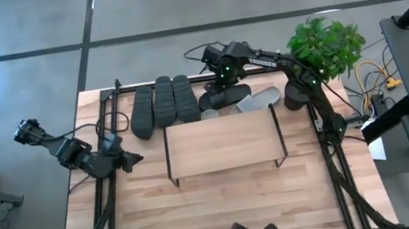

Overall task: Pick and place slides into the shelf
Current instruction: Put the black slipper on the shelf

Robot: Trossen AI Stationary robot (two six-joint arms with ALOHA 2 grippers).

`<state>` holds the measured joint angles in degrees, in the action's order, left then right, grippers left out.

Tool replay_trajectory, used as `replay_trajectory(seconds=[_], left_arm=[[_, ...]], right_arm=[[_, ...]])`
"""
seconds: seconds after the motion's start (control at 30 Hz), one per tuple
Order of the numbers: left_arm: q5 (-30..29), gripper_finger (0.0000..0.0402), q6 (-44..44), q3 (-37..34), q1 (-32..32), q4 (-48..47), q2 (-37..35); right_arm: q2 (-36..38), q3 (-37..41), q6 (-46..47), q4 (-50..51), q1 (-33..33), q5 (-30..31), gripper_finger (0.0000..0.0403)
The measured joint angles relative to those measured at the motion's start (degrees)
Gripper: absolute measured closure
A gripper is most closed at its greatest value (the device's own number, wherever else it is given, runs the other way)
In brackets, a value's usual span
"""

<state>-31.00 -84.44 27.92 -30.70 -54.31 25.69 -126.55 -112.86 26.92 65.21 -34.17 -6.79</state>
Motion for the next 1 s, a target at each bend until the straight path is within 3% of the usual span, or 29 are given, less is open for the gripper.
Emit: replay_trajectory(seconds=[0.53, 0.73, 1.0], left_arm=[[0.19, 0.0296, 1.4, -0.15, 0.0, -0.19, 0.0], [0.19, 0.0296, 1.44, -0.15, 0.0, -0.3, 0.02], [0.17, 0.0296, 1.42, -0.15, 0.0, -0.58, 0.02]], right_arm=[[-2.19, 0.91, 0.08, -1.93, -0.08, -3.93, 0.0233], [-2.07, 3.36, 0.08, -4.57, 0.02, -6.27, 0.0267], [-2.04, 0.7, -0.4, -3.98, 0.23, -4.06, 0.0343]])
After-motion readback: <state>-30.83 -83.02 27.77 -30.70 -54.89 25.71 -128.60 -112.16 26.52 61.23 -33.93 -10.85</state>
